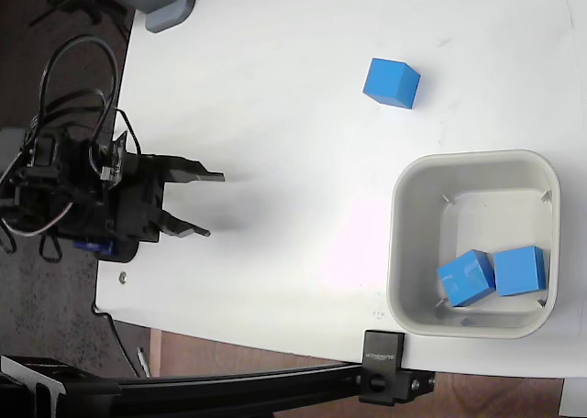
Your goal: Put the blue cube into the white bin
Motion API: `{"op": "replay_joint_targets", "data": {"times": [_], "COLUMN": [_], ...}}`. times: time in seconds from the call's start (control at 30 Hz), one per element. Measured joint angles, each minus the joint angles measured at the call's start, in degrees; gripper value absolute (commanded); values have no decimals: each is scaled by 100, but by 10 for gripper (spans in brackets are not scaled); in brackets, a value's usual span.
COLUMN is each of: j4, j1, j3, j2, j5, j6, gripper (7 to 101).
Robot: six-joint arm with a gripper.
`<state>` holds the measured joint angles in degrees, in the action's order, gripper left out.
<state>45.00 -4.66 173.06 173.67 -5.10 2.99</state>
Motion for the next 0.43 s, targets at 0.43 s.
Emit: {"op": "replay_joint_targets", "data": {"times": [0.43], "j4": [0], "j1": [-26], "j3": [0], "j2": [0], "j5": [-9], "j6": [0], "gripper": [1000]}}
